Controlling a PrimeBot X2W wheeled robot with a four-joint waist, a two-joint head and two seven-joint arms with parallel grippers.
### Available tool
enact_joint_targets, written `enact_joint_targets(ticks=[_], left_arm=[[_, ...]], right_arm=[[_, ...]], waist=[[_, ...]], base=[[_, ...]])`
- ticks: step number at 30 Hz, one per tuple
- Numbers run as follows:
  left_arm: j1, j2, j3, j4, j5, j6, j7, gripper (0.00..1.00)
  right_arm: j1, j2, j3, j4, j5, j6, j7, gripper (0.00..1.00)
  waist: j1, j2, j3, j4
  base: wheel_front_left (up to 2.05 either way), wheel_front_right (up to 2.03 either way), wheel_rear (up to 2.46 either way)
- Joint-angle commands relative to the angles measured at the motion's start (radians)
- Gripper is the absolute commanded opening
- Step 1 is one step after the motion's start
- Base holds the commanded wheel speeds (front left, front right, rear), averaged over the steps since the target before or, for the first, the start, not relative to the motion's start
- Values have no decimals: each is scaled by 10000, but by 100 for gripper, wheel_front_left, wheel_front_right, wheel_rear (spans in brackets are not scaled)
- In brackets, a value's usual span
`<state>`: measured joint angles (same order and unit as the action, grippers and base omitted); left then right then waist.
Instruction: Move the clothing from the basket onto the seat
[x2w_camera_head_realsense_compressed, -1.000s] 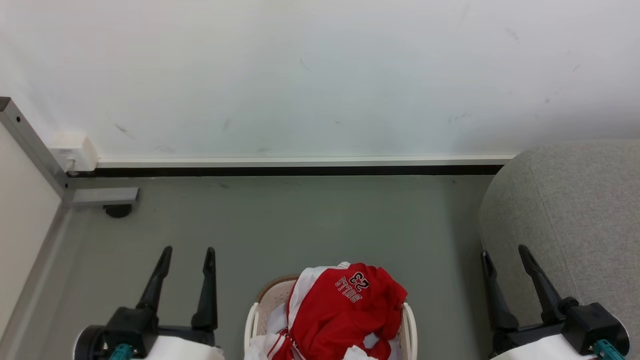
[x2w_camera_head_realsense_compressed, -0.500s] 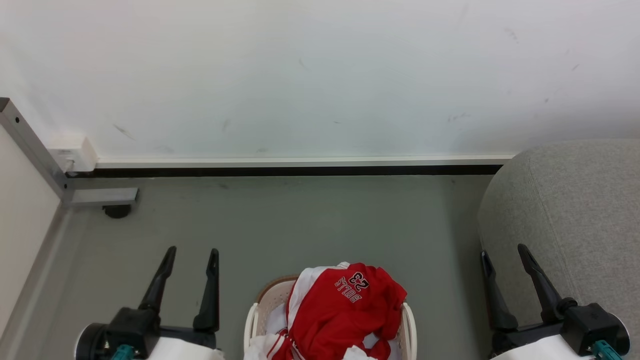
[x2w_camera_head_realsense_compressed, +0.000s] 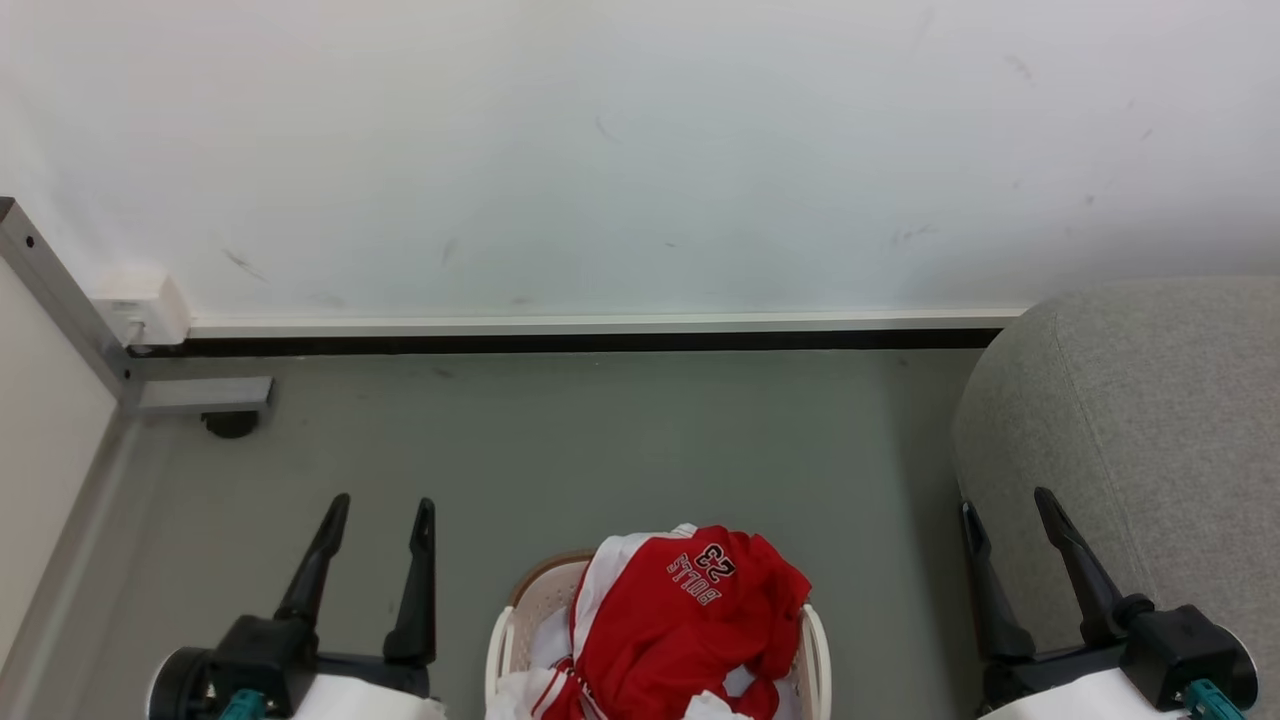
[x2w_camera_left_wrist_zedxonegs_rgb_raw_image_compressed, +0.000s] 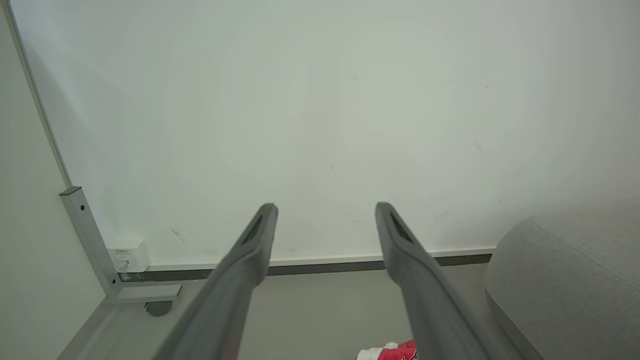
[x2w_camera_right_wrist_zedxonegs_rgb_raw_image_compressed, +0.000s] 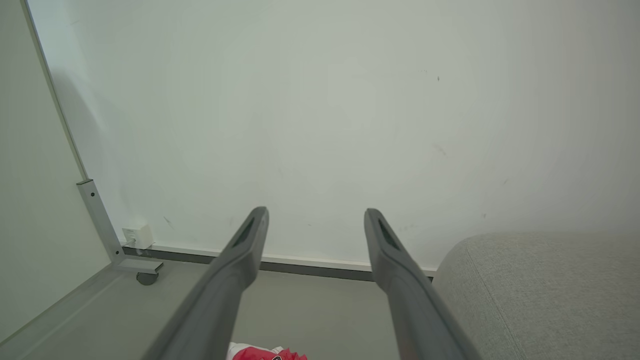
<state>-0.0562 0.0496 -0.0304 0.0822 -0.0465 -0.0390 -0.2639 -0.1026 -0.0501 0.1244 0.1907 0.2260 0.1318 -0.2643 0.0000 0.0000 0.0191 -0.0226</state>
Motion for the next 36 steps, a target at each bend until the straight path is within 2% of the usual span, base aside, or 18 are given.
enact_joint_targets(ticks=[1,13,27,36], left_arm=[[23,21,41,-4,-4,0,-9,100],[-211,21,37,92,-227,17,-10,100],[-1015,41,-121,1140,-165,-304,-9,100],[-1976,601,-406,2592,459,-453,-9,100]], right_arm=[[-158,-9,-1,2,17,-21,-3,100],[-303,-10,-11,-87,82,-21,-3,100],[-821,-9,-16,-328,108,-21,-3,100],[-1389,-9,9,-659,457,-21,-1,100]], waist=[[0,0,16,-29],[0,0,407,-390],[0,0,1638,-1380],[0,0,2997,-2265]], base=[[0,0,0],[0,0,0],[0,0,0],[0,0,0]])
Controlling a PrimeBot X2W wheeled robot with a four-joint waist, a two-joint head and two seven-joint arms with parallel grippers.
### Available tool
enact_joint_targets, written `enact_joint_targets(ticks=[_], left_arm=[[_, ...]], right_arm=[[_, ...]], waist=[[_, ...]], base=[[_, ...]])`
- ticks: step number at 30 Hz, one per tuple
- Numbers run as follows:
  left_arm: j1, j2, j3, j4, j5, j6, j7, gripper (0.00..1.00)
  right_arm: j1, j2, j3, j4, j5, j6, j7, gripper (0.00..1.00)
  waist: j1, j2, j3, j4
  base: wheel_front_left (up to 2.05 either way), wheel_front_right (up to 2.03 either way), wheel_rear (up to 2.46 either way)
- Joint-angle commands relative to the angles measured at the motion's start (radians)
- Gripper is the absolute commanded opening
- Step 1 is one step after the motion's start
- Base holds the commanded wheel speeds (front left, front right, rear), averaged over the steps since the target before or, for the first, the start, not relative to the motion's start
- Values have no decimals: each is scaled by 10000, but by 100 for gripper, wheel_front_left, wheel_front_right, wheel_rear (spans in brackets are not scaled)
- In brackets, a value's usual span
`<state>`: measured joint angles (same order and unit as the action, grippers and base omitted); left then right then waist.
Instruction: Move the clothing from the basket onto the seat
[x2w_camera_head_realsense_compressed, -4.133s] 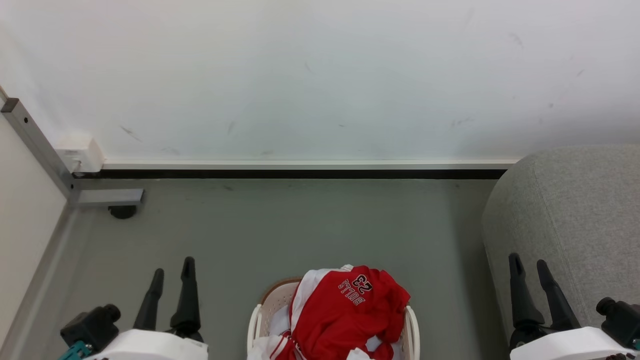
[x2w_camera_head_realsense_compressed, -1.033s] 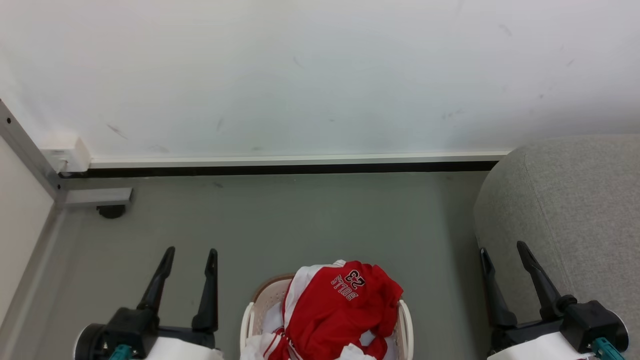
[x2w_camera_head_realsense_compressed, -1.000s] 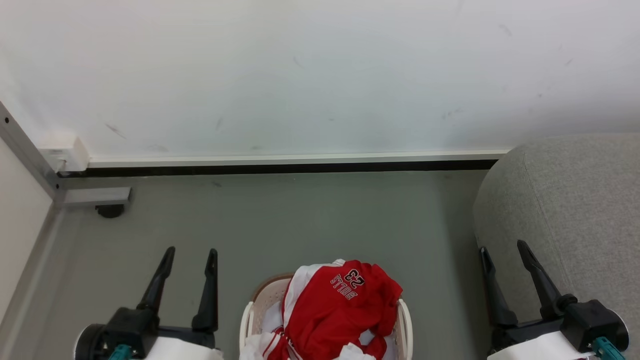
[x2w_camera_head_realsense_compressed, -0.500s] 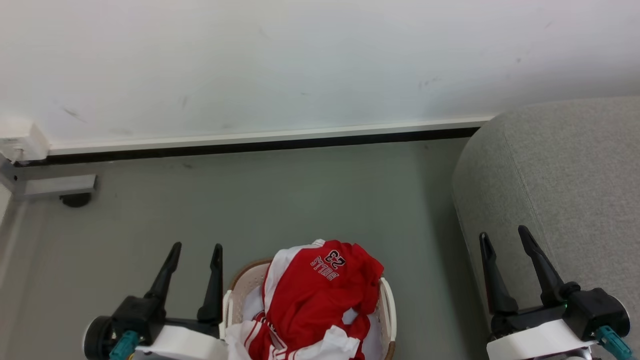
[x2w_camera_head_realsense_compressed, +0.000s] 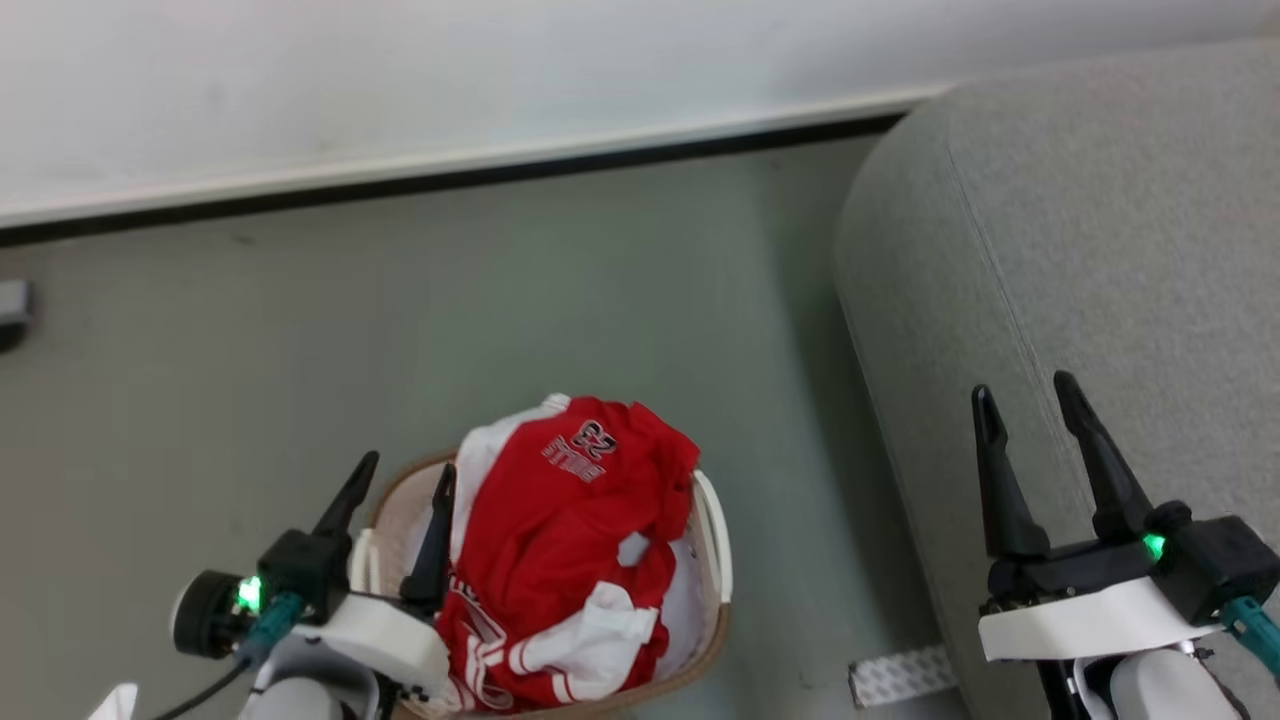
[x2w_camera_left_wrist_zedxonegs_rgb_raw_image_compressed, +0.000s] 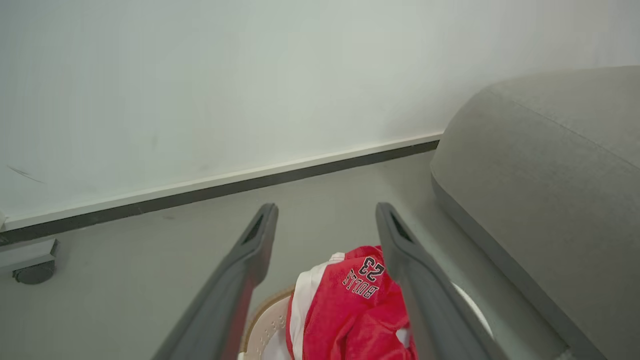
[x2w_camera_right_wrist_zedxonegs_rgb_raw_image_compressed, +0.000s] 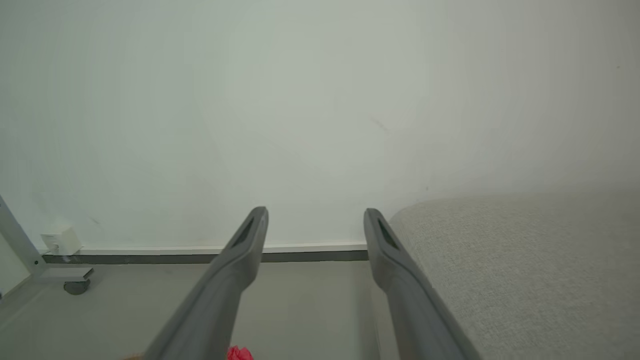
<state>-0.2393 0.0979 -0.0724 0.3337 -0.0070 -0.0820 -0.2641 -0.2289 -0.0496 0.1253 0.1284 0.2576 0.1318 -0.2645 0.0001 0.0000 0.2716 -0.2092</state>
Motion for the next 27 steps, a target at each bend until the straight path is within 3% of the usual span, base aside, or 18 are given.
enact_joint_targets(ticks=[1,14,27], left_arm=[[-303,173,-39,311,123,-46,-7,100],[-2493,852,-1008,4259,360,-385,92,100],[-5209,1529,-2270,7701,463,-471,1452,100]], right_arm=[[-195,-15,-20,-80,193,-21,1,100],[-980,-16,-99,-783,1480,-21,-1,100],[-1888,-13,-71,-2146,2016,-21,1,100]], waist=[[-1,0,605,-481],[-1,0,2029,-1291],[-1,0,4410,-1957]], base=[[0,0,0],[0,0,0],[0,0,0]])
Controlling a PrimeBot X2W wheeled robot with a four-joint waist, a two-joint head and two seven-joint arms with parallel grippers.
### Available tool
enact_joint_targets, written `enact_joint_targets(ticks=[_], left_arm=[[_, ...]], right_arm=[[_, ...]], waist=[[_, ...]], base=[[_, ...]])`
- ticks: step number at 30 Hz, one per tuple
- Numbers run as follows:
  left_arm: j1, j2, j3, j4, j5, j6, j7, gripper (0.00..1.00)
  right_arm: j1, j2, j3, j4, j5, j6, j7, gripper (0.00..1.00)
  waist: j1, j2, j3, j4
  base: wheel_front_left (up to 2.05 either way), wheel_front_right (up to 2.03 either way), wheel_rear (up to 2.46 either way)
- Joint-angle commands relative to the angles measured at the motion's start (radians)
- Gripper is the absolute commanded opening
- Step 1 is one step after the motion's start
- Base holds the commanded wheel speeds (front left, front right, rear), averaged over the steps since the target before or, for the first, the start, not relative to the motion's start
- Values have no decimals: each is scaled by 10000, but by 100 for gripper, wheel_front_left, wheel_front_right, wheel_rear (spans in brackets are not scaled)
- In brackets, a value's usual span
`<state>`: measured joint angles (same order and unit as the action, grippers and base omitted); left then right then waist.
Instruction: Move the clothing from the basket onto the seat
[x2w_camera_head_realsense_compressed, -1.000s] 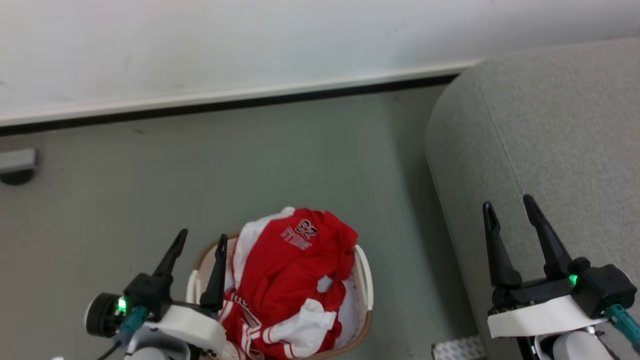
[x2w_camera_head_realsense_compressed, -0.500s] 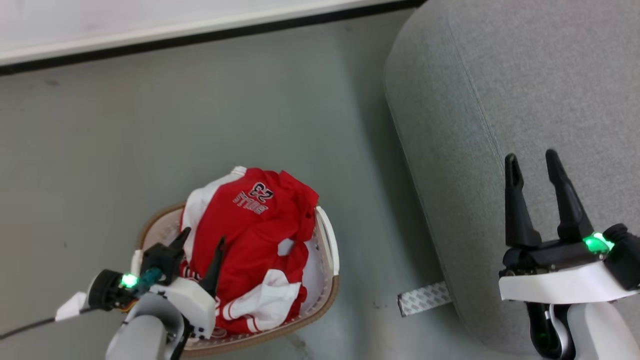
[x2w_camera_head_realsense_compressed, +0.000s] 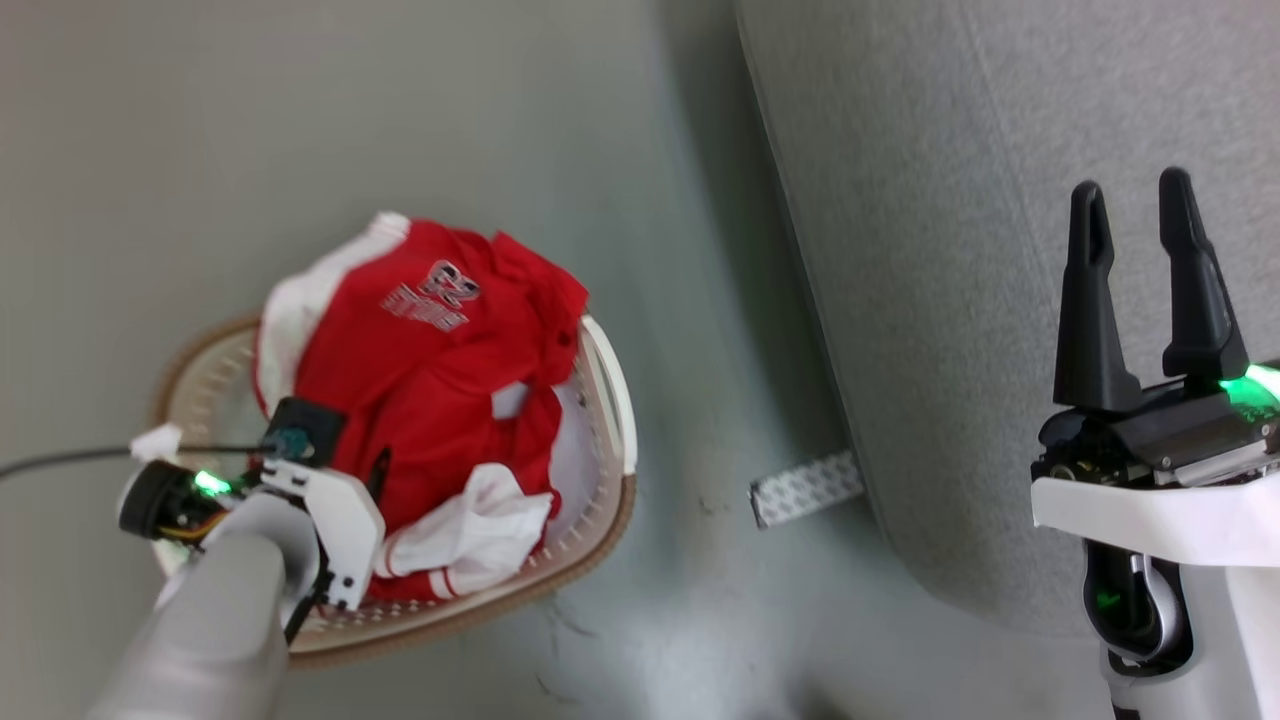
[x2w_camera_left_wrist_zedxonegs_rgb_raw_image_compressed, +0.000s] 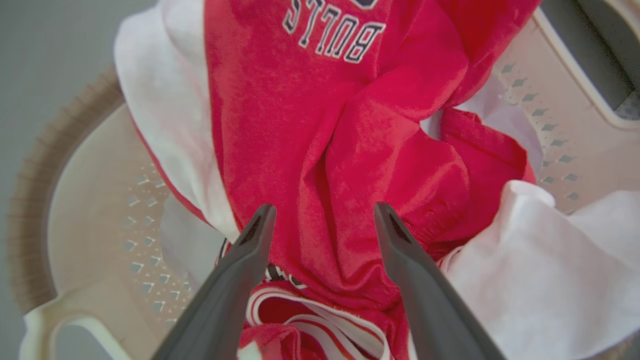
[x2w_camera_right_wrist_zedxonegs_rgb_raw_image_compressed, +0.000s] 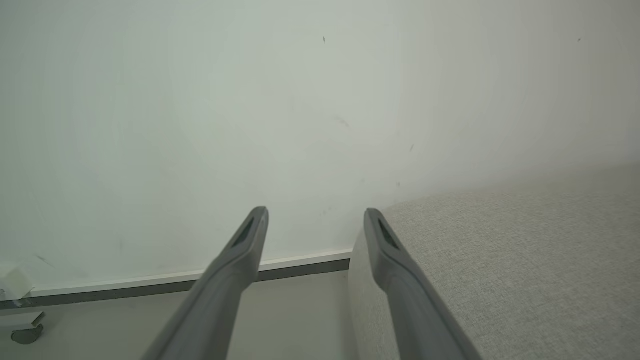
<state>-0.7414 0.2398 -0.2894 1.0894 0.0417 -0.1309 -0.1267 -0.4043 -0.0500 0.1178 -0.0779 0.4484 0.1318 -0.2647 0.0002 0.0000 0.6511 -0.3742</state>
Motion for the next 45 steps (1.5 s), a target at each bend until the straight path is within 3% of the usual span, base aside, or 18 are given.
enact_joint_targets(ticks=[1,15,23,24,26,34,45], left_arm=[[-380,148,-236,343,-64,18,214,100],[-1716,679,-1771,1763,-203,15,1849,100],[-1605,375,-2032,1860,-444,4,1763,100],[-1594,344,-2074,1864,-476,4,1778,70],[-1574,253,-2148,1871,-603,5,1778,0],[-1257,-237,-2316,1900,-1188,14,1176,0],[-221,-1237,-2362,1748,-1990,14,-868,0]], right_arm=[[-191,-9,28,-141,149,-21,3,100],[-640,-9,344,-324,444,-21,3,100],[-615,-9,343,-127,360,-21,3,100],[-649,-9,354,-99,344,-21,3,100],[-682,-9,369,-49,257,-21,3,100],[-375,-10,175,91,-219,-21,3,100],[298,-16,23,524,-926,-21,4,100]], waist=[[-2,0,785,-371],[-2,0,2067,-1007],[-2,0,1847,-954],[-2,0,1792,-941],[-2,0,1651,-911],[-2,0,540,-491],[-2,0,-2125,731]], base=[[0,0,0],[0,0,0],[0,0,0],[0,0,0],[0,0,0],[0,0,0],[0,0,0]])
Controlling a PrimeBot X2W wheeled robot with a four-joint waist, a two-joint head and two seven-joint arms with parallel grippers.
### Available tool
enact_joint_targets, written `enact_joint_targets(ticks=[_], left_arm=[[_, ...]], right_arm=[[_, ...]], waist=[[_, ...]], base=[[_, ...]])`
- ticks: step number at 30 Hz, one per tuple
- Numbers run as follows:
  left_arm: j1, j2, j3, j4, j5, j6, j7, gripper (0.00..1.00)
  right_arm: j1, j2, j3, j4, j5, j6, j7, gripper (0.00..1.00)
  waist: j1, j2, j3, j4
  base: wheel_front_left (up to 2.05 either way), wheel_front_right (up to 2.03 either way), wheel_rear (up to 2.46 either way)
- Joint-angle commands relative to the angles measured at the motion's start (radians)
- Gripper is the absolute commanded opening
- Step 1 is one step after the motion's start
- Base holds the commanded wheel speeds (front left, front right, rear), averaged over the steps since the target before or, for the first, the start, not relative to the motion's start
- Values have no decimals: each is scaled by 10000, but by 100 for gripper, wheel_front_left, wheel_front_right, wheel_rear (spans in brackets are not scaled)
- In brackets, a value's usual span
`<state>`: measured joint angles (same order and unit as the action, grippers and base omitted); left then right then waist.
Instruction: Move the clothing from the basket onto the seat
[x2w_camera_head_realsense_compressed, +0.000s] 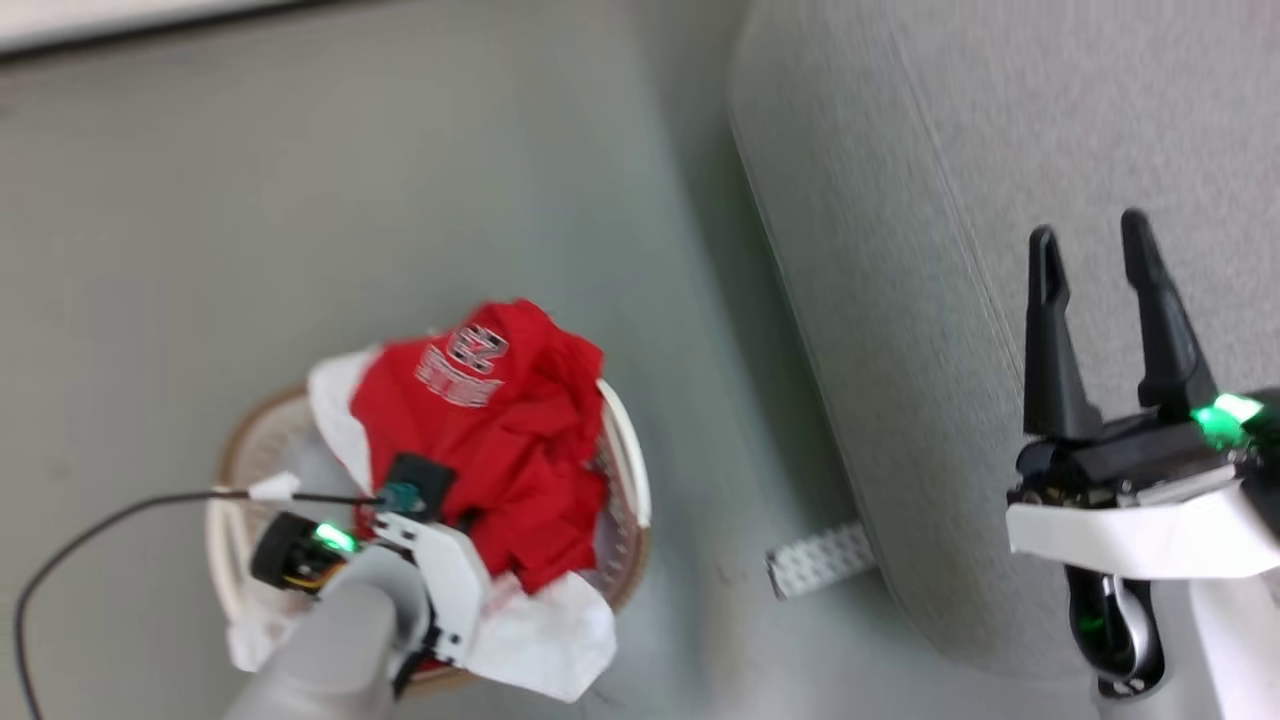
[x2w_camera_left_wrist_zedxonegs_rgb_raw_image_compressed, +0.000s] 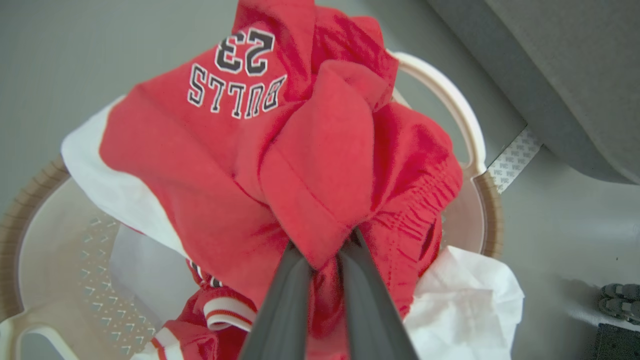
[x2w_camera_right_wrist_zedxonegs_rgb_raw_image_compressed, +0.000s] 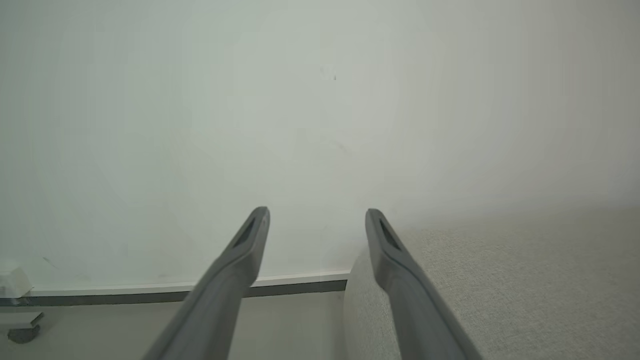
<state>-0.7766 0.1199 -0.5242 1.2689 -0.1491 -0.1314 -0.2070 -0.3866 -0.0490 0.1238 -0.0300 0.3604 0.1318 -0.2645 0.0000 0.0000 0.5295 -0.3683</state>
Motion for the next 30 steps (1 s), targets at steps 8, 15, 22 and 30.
enact_joint_targets(ticks=[8,15,22,30], left_arm=[[754,-452,-453,-1159,-1025,19,-580,0],[1207,-439,-793,-2901,-1810,19,-582,0],[1591,-155,-728,-4394,-2195,19,-585,0],[1843,47,-314,-6038,-2125,30,-586,0]], right_arm=[[793,-28,-18,422,-433,-21,3,100],[1276,-205,219,696,-393,-21,1,100],[1666,-280,507,920,-254,-21,3,100],[2157,-272,938,1153,-151,-21,3,100]], waist=[[0,0,-2572,1673],[0,0,-3576,2472],[0,0,-4359,2889],[0,0,-5065,3199]], base=[[0,0,0],[0,0,0],[0,0,0],[0,0,0]])
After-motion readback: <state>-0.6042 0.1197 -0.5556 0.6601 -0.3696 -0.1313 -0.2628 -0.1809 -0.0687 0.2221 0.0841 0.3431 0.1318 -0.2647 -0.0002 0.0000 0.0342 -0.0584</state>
